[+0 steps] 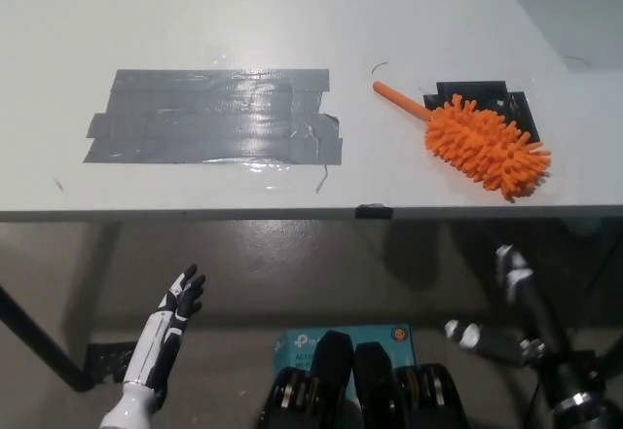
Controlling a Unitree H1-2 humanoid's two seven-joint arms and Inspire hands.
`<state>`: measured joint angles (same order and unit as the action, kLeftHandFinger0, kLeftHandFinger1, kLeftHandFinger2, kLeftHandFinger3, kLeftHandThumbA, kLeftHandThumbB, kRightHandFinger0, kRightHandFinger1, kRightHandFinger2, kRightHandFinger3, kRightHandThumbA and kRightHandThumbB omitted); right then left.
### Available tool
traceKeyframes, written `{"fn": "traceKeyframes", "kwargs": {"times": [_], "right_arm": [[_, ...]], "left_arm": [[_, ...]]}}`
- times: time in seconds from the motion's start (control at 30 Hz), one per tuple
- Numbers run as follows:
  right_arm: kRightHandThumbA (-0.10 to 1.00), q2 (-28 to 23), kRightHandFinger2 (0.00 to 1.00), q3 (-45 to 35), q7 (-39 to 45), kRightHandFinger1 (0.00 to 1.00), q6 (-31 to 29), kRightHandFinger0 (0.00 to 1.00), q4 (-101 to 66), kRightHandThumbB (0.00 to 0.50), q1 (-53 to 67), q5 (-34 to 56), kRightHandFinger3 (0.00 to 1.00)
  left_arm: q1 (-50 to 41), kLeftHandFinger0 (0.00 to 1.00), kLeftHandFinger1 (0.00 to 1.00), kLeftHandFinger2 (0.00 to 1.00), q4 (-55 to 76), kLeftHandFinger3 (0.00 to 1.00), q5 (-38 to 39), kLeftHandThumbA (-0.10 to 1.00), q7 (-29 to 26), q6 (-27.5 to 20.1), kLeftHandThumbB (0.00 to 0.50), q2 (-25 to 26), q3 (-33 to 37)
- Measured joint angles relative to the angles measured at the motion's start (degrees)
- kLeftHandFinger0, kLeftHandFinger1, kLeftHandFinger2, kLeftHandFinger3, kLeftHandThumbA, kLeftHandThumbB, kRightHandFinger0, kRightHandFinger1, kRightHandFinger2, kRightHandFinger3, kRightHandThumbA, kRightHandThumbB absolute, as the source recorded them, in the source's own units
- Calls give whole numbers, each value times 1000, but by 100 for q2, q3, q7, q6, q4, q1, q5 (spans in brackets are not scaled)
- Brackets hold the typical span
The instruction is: An orange duster is kept infront of the robot in the middle of the table and the robot extends its right arm to grab the duster, picks it up and hands it to a person
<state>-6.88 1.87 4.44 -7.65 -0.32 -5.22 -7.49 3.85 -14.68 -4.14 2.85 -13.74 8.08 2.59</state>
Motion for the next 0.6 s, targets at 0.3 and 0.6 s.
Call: {"fn": "traceKeyframes", "kwargs": {"times": [0.3,0.6], "right_arm": [[1000,-565,1000,-350,-257,1000,798,1000,-588,355,-1273,-903,1000],[943,-1100,1000,63,-126,1000,1857,1000,447,340,-2783,-1584,1000]], "left_arm": [[5,1000,1000,1000,-6,1000,-6,972,0,-3,220,-2,19],[24,1000,1000,1000,-5,1000,-3,974,0,-2,230,-8,18]]}}
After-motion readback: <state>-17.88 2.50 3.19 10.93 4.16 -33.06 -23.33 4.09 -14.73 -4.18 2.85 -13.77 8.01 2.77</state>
